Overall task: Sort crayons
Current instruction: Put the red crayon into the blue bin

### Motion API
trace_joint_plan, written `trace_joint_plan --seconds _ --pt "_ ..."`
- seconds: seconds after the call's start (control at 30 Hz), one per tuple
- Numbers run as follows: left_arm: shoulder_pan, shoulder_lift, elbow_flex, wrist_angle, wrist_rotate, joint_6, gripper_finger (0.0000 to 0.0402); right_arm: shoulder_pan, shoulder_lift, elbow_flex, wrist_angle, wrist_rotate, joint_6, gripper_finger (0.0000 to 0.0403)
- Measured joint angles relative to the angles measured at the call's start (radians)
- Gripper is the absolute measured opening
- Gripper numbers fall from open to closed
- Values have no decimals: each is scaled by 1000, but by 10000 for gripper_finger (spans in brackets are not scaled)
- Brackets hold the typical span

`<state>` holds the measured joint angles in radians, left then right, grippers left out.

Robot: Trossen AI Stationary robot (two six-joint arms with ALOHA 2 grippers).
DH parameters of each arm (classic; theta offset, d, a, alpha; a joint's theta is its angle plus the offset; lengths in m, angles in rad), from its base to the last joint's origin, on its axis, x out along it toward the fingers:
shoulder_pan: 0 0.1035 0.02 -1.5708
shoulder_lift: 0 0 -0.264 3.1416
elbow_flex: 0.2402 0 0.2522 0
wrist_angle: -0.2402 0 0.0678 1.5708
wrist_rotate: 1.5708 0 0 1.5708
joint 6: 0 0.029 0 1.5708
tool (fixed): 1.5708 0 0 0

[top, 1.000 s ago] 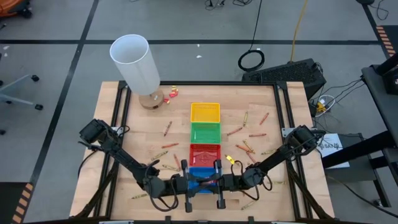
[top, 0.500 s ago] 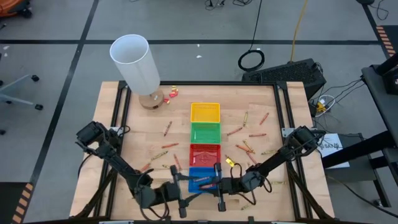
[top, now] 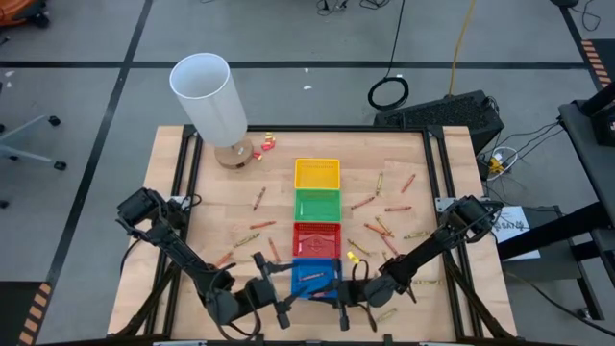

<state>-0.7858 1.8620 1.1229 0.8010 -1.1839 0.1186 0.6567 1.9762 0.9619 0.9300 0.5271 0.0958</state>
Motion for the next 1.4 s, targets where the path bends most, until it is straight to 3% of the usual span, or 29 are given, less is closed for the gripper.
trace_joint_plan --seconds 0.2,0.4,0.53,0.93,1.23,1.4 --pt "-16 0 0 -28 -25 -5 263 0 0 0 -82 0 20 12" --pt "-47 0 0 -24 -213 -5 263 2 0 0 -188 -1 18 12" --pt "-51 0 0 -24 -284 -4 263 11 0 0 -207 -3 -3 12" --pt "-33 0 0 -24 -283 -8 263 32 -1 0 -222 -4 1 18" --pt "-39 0 0 -10 -271 -9 263 35 -95 0 -477 -6 162 19" --pt "-38 0 0 3 -233 -8 263 45 -111 0 -509 -8 189 20"
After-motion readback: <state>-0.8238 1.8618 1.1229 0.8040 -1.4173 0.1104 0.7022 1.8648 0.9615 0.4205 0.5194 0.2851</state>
